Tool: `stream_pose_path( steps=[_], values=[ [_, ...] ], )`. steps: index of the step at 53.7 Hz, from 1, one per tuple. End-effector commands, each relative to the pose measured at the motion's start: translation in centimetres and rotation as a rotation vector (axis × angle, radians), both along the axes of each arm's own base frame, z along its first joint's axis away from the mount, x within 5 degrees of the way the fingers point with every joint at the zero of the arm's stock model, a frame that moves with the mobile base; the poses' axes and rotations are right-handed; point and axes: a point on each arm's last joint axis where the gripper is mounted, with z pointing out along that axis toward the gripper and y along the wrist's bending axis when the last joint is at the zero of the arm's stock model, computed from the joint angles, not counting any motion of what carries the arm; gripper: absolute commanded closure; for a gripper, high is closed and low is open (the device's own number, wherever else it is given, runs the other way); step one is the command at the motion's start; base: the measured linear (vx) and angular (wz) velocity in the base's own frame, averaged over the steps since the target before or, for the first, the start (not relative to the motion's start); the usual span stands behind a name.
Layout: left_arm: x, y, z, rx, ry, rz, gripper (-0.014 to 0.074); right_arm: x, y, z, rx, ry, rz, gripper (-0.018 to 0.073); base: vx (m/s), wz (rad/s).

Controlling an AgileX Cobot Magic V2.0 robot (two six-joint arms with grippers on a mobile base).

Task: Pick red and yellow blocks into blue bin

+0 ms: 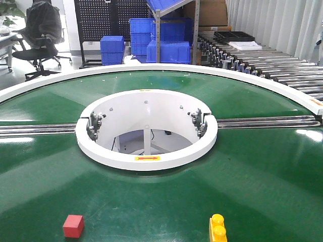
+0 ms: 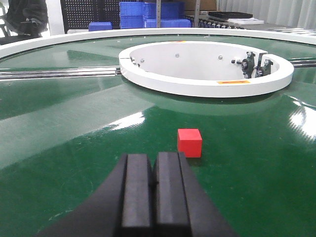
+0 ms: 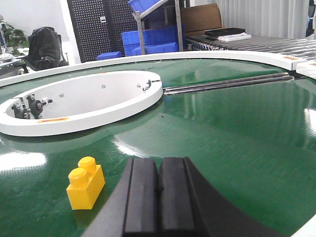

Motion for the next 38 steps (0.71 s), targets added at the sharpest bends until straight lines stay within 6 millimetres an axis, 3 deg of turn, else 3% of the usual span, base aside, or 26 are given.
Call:
stream_pose_path(
  steps=[1,28,38],
  values=[
    [-0.1,0.1,1.4,-0.018,-0.111,0.016,0.0594,-0.1,0.0,0.7,-0.017,-0.092,-0.007,0.057,0.0,0.0],
    [-0.1,0.1,1.4,-0.018,-0.114,0.017,0.0594,-0.1,0.0,0.7,-0.017,-0.092,-0.007,0.057,0.0,0.0],
    [-0.2,0.4,2.8,-0.029,-0.258,0.038,0.0594,-0.1,-0.1,0.9,-0.008,-0.122,-0.008,0.057,0.0,0.0]
  ],
)
